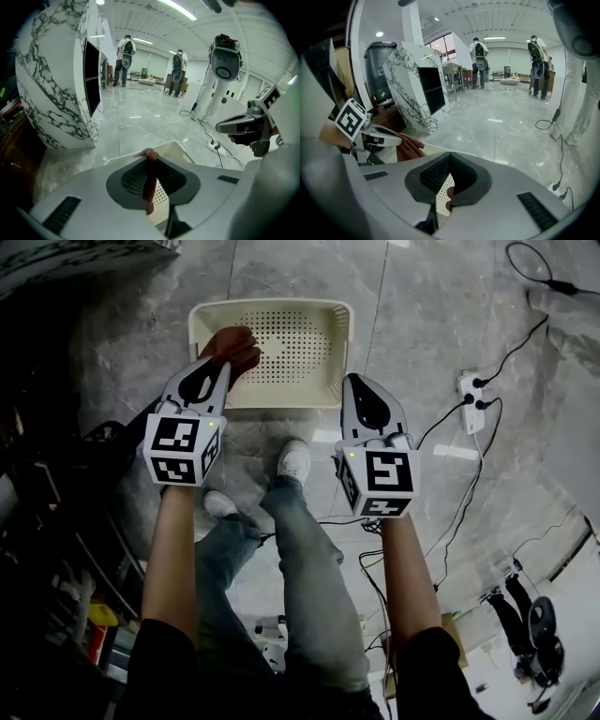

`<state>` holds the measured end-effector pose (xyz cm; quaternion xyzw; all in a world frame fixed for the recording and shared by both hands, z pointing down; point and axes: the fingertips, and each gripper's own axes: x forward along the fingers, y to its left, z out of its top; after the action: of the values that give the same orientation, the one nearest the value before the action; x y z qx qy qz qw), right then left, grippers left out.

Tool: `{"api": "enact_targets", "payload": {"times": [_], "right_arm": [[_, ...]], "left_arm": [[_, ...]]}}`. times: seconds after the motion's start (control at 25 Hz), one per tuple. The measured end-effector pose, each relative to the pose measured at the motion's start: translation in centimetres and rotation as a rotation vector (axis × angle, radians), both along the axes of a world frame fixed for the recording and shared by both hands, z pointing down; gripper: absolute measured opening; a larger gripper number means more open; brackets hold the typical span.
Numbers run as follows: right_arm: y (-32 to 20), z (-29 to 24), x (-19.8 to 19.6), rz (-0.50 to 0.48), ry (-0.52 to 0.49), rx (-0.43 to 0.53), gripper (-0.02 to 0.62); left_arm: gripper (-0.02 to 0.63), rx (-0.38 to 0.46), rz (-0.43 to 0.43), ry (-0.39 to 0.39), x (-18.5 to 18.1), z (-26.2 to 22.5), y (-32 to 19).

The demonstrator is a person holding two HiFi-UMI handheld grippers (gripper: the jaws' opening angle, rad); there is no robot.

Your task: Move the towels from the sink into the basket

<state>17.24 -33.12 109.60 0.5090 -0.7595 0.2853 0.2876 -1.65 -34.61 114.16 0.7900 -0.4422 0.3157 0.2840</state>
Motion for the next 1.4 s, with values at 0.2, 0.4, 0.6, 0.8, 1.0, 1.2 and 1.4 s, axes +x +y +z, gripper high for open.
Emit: {"api": "enact_targets", "payload": {"times": [0.2,0.4,0.6,0.8,1.0,1.2,1.4], "right_arm": [[0.4,1.9,-0.1,0.009,0.000,-0.003,0.014],[0.6,2.1,0.0,0.018,-0.005,-0.004,0.014],[0.6,0.1,0.2,0.023,-0.009,0.009,0.014],[0.8,-3.5,0.0,0.013,-0.010,0.030,0.014],[0.6,-8.1,0.4,0.015,0.000,0.061,0.014],[1.3,-13.2,0.3,0.037,-0.021,0.078,0.014],[2.0,-18.9,-0.8,0.027,-0.028,0.101,0.014]], "left_arm": [[0.169,-0.013,0.010,0.019,0.0,2.1,0.1],[0.215,-0.029,0.028,0.001,-0.2,2.6,0.8],[0.222,-0.010,0.026,0.012,0.2,0.2,1.1],[0.219,0.004,0.006,0.027,0.3,-3.4,1.7],[0.166,0.035,0.003,0.047,0.9,-8.3,2.0],[0.098,0.074,-0.016,0.050,0.9,-13.7,2.7],[0.053,0.095,-0.057,0.075,0.4,-19.3,3.7]]}}
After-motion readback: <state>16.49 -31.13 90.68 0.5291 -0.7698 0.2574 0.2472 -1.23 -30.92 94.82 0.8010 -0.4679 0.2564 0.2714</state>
